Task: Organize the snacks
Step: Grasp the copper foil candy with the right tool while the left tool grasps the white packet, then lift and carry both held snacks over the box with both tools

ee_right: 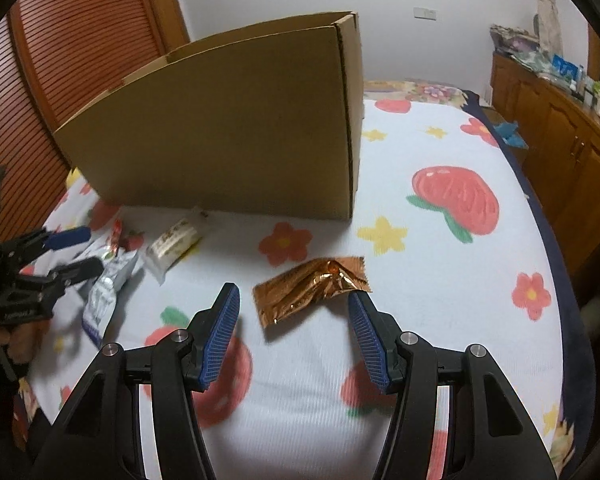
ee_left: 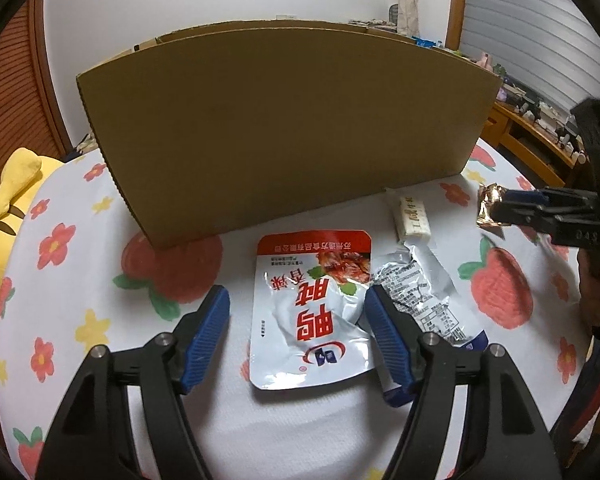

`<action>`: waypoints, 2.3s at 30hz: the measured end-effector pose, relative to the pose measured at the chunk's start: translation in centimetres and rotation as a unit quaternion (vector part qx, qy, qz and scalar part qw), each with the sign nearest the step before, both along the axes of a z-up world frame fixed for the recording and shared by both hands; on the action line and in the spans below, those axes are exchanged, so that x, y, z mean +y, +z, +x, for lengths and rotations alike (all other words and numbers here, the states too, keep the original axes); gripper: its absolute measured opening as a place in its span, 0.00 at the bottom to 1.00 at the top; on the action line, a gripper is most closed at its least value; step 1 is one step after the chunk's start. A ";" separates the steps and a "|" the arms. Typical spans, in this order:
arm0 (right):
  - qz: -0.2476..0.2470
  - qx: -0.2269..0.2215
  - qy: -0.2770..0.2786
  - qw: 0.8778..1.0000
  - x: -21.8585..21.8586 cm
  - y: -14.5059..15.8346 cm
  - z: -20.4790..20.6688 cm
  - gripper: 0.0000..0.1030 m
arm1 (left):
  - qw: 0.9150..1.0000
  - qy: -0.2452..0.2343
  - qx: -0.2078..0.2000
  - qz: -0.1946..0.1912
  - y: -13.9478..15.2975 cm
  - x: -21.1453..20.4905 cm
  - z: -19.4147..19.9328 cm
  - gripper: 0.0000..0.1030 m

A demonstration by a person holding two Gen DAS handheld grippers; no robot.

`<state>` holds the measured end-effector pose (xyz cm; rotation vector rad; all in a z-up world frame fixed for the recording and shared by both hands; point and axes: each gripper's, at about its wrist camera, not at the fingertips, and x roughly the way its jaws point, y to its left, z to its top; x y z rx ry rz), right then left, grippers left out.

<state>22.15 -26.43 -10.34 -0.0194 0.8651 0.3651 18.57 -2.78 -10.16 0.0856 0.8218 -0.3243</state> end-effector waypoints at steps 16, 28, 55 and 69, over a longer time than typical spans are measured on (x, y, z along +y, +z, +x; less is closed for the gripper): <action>-0.053 -0.013 -0.006 0.998 1.4 -0.5 0.8 0.19 | 1.000 0.011 -0.003 0.015 -0.1 -0.2 -0.1 0.73; -0.026 -0.031 0.021 0.999 1.7 -0.7 -4.4 0.18 | 0.999 0.023 0.018 0.031 -0.8 -0.5 0.4 0.74; -0.057 -0.047 0.024 0.997 2.7 -1.4 -4.9 0.19 | 1.000 0.013 0.003 0.017 -0.2 0.0 -0.3 0.57; -0.051 -0.046 0.024 0.997 2.4 -1.4 -4.8 0.19 | 0.998 0.012 -0.054 0.004 4.0 0.0 -3.9 0.57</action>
